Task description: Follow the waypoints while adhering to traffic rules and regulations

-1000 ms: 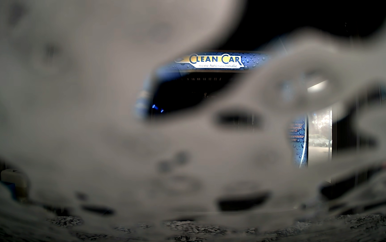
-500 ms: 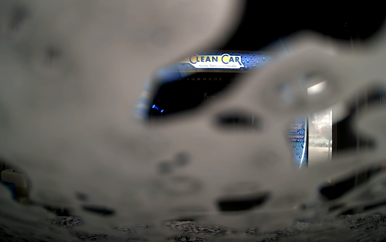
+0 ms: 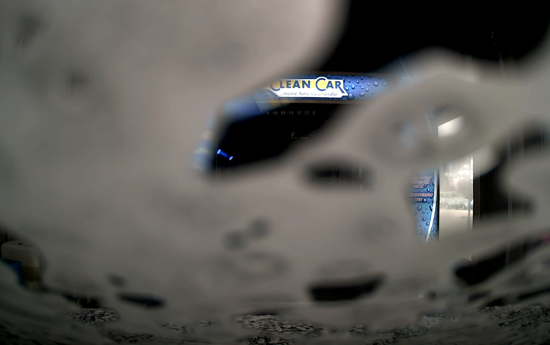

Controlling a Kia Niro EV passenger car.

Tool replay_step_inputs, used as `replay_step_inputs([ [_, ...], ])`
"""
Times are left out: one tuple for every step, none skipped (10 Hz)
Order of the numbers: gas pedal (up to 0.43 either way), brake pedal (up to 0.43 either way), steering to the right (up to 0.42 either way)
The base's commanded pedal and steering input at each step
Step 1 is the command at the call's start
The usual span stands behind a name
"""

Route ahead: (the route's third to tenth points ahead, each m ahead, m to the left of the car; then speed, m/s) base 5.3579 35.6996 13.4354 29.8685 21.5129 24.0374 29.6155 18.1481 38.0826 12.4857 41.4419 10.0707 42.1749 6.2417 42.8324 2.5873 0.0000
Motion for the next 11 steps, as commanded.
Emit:
replay_step_inputs([
  [0.0,0.0,-0.014],
  [0.0,0.0,-0.015],
  [0.0,0.0,-0.014],
  [0.0,0.0,-0.014],
  [0.0,0.0,-0.015],
  [0.0,0.0,-0.014],
  [0.0,0.0,-0.014],
  [0.0,0.0,-0.014],
  [0.0,0.0,-0.014],
  [0.0,0.0,-0.014],
  [0.0,0.0,-0.015],
])
